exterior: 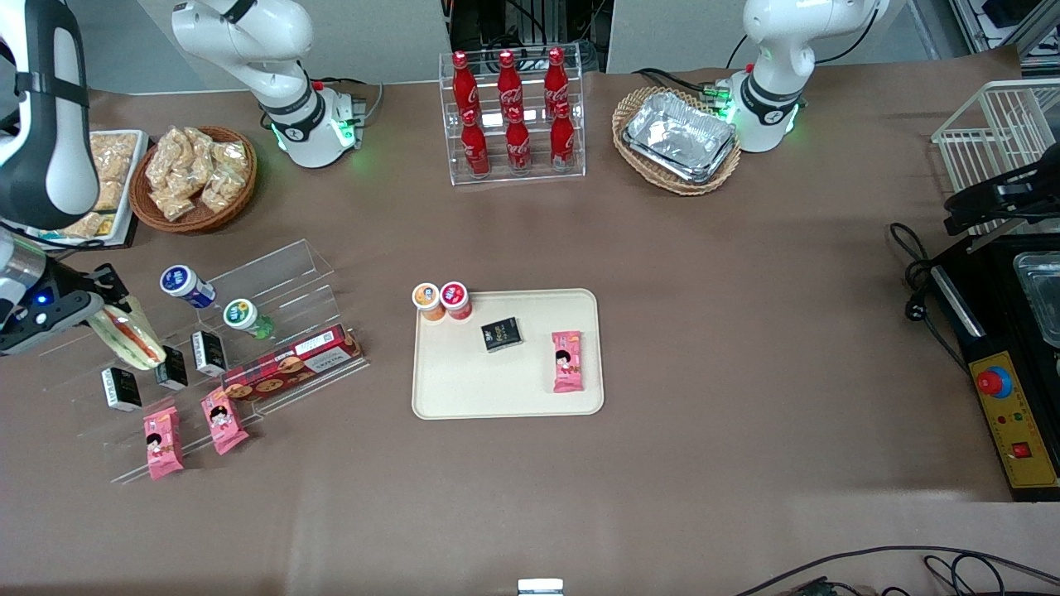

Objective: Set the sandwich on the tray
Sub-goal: 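Lift the sandwich off the display with the right gripper, then carry the sandwich over the cream tray beside the black pack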

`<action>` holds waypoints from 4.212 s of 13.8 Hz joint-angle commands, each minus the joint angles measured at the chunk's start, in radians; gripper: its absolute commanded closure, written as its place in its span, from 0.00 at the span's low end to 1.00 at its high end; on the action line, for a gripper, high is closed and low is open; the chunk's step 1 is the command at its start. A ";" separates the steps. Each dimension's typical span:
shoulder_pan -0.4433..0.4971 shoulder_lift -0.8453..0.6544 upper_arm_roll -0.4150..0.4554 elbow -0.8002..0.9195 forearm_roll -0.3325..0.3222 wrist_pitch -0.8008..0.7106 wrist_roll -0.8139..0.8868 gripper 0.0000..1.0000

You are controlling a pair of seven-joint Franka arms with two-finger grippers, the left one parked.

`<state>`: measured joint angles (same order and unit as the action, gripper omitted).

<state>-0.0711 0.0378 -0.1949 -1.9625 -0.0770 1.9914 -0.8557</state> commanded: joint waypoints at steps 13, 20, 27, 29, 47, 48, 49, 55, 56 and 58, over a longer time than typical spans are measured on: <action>0.482 0.162 0.046 0.375 0.029 -0.191 -0.098 0.51; 0.482 0.165 0.061 0.382 0.033 -0.161 -0.256 0.51; 0.491 0.234 0.129 0.382 0.031 -0.088 -0.243 0.51; 0.513 0.270 0.137 0.382 0.031 -0.057 -0.237 0.51; 0.620 0.582 0.137 0.456 0.029 0.233 -0.060 0.50; 0.622 0.587 0.138 0.456 0.029 0.236 -0.051 0.50; 0.625 0.593 0.138 0.456 0.031 0.239 -0.049 0.50; 0.657 0.651 0.138 0.455 0.031 0.259 -0.013 0.50; 0.671 0.656 0.138 0.455 0.031 0.267 -0.013 0.50; 0.671 0.674 0.138 0.456 0.030 0.277 -0.013 0.50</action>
<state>0.5877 0.6753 -0.0510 -1.5373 -0.0600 2.2479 -0.8771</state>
